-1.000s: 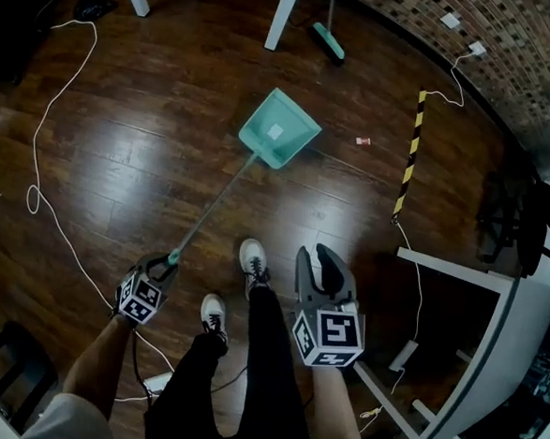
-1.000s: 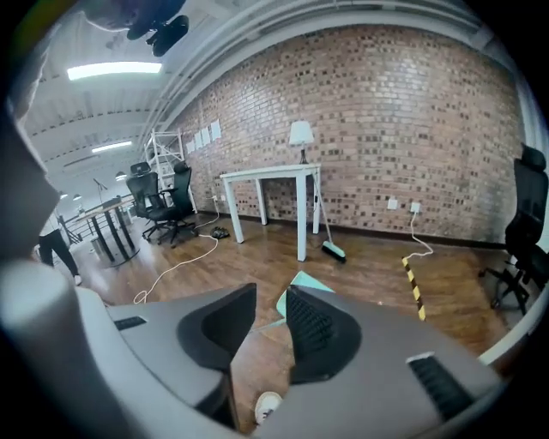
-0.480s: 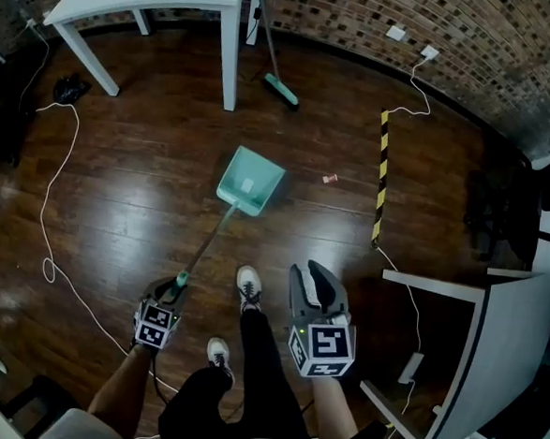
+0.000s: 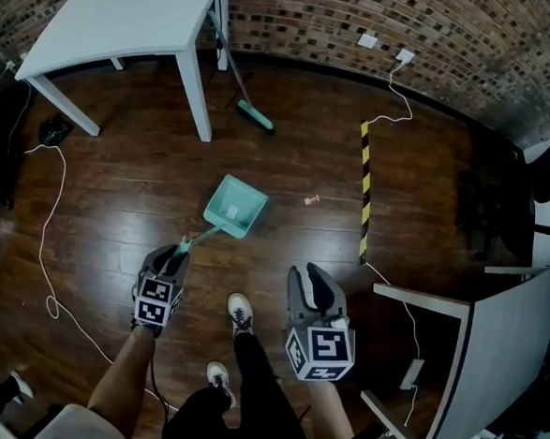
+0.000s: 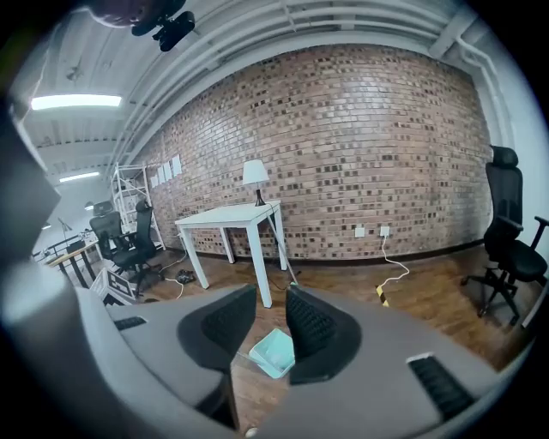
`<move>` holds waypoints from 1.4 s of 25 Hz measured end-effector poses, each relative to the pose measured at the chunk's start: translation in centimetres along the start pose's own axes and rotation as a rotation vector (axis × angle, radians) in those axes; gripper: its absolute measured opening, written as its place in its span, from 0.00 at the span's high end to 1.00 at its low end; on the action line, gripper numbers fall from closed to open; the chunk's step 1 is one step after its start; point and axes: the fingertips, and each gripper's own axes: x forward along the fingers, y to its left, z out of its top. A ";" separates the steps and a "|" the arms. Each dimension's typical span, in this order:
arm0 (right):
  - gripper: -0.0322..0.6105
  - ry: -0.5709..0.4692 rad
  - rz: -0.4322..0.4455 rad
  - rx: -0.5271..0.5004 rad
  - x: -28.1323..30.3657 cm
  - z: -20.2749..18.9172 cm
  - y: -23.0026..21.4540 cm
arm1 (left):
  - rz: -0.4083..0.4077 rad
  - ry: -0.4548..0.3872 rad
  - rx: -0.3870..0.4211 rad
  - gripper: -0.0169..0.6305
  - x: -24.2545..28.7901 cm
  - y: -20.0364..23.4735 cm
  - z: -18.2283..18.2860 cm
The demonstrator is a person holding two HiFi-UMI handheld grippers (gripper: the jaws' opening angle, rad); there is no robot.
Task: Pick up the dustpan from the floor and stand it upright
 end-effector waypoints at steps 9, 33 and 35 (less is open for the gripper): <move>0.77 -0.020 -0.064 -0.025 1.8 3.3 -6.1 | -0.001 -0.074 0.030 0.75 6.0 0.5 9.0; 0.95 -0.098 -0.127 -0.059 -4.7 6.2 -6.2 | 0.148 -0.145 0.098 0.81 -2.7 1.4 10.7; 0.98 -0.141 -0.135 -0.064 -7.2 7.2 -5.2 | 0.156 -0.188 0.119 0.96 -6.2 1.3 11.5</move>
